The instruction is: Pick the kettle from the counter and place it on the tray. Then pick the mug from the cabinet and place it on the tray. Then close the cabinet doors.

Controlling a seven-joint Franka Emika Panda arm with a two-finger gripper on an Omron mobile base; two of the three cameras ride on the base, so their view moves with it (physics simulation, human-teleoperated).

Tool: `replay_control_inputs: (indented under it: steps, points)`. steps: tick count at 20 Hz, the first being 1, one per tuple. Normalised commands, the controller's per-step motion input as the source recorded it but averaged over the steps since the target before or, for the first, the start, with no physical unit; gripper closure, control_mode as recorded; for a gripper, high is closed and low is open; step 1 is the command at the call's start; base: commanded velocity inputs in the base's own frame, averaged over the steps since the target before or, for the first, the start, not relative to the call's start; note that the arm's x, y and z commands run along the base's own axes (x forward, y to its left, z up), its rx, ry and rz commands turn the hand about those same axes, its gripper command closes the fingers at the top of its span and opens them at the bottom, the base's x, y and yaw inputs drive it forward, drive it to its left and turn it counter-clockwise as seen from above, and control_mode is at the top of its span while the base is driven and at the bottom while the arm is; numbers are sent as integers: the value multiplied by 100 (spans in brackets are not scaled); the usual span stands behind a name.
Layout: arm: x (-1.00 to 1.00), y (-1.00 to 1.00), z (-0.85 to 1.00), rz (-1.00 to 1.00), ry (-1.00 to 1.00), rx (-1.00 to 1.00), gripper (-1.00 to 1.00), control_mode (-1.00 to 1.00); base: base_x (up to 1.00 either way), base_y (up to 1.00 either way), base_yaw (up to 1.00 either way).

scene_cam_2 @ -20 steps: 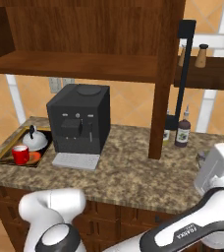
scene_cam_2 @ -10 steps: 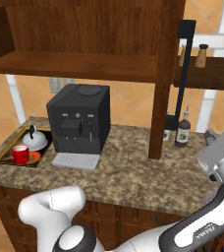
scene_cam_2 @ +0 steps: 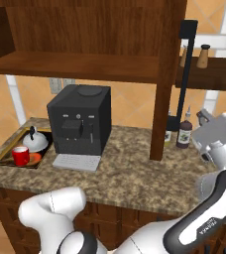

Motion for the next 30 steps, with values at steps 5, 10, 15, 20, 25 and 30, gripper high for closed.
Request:
replay_control_inputs:
  steps: [5, 10, 15, 20, 25, 30]
  points:
    - [-2, 88, 58, 0, -23, -1, 100, -100, 0, 0, 0]
    - [-2, 100, 51, 0, -5, -10, 100, -100, 0, 0, 0]
    - [0, 86, 58, 0, -4, -7, 100, -100, 0, 0, 0]
    - [6, 72, 24, 0, 5, -7, 100, -100, 0, 0, 0]
    - [40, 63, 0, 0, 20, -6, 100, -100, 0, 0, 0]
    - [48, 63, 0, -2, 24, -7, 100, -100, 0, 0, 0]
